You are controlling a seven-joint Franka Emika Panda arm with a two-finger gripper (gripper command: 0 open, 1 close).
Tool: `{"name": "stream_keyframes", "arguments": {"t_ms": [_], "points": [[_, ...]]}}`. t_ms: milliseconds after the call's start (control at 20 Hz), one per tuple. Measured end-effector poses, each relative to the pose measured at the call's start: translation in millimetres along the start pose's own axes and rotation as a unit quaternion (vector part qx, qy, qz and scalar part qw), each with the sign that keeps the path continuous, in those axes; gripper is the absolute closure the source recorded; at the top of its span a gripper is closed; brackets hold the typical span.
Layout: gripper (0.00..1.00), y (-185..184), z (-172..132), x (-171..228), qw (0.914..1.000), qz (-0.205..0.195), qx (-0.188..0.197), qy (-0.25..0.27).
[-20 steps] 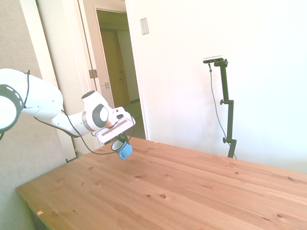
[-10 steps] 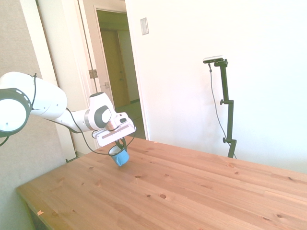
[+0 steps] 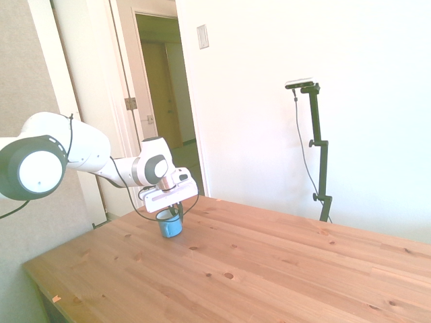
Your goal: Flip the mug upright
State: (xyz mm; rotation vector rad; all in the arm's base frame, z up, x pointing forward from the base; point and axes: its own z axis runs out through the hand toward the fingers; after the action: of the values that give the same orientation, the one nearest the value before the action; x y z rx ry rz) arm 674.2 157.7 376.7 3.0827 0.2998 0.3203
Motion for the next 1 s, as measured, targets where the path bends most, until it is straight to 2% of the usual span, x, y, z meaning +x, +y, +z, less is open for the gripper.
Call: {"name": "stream_keyframes", "arguments": {"t_ms": [850, 900, 1000], "points": [[1.0, -2.1, 0.8, 9.8, 1.0, -0.007, 0.001, 0.001], [0.0, -1.6, 0.8, 9.9, 1.0, -0.007, 0.0, 0.001], [0.0, -0.2, 0.6, 10.1, 1.0, -0.007, -0.002, 0.001]]}}
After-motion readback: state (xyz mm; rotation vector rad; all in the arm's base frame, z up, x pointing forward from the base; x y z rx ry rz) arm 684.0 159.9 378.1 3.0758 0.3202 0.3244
